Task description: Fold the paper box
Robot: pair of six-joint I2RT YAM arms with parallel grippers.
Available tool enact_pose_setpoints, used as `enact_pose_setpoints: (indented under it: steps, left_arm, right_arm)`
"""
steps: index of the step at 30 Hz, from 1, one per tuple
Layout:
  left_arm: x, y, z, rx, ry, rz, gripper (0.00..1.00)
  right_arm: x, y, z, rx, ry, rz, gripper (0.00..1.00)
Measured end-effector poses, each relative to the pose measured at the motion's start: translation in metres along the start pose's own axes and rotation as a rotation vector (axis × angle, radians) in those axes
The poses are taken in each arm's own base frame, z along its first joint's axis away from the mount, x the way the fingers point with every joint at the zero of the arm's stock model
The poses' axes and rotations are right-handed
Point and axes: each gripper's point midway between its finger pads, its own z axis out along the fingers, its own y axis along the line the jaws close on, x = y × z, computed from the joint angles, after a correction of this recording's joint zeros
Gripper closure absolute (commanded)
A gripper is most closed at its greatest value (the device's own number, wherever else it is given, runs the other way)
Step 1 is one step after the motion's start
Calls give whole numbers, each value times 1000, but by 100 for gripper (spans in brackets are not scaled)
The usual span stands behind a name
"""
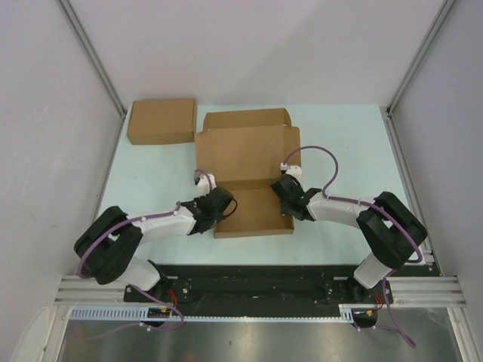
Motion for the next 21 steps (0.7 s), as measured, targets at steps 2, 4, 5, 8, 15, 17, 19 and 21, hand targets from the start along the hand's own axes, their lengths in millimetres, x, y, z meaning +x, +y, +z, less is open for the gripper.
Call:
enact_pose_setpoints:
  steps: [2, 4, 5, 8, 15, 17, 19, 21]
  left_arm:
    - [0, 1, 0, -15, 0, 30, 100]
    - [1, 2, 1, -29, 0, 43, 100]
    - [1, 1, 1, -35, -3, 55, 100]
    - [2, 1, 1, -49, -17, 76, 100]
    - [2, 1, 1, -54, -27, 87, 100]
    - [2, 0, 1, -57, -29, 98, 100]
    - [3, -1, 1, -68, -31, 118, 100]
    - [3, -2, 1, -81, -34, 135, 100]
  right_arm:
    - [0, 0, 0, -1, -3, 1, 100]
    - [0, 0, 0, -2, -7, 4, 100]
    - [0, 0, 0, -2, -8, 4, 100]
    - [1, 1, -1, -1, -18, 8, 100]
    - [0, 1, -2, 6, -34, 9, 100]
    - [0, 2, -3, 7, -36, 9, 100]
    - [0, 2, -2, 10, -38, 5, 100]
    - [1, 2, -2, 19, -45, -2, 100]
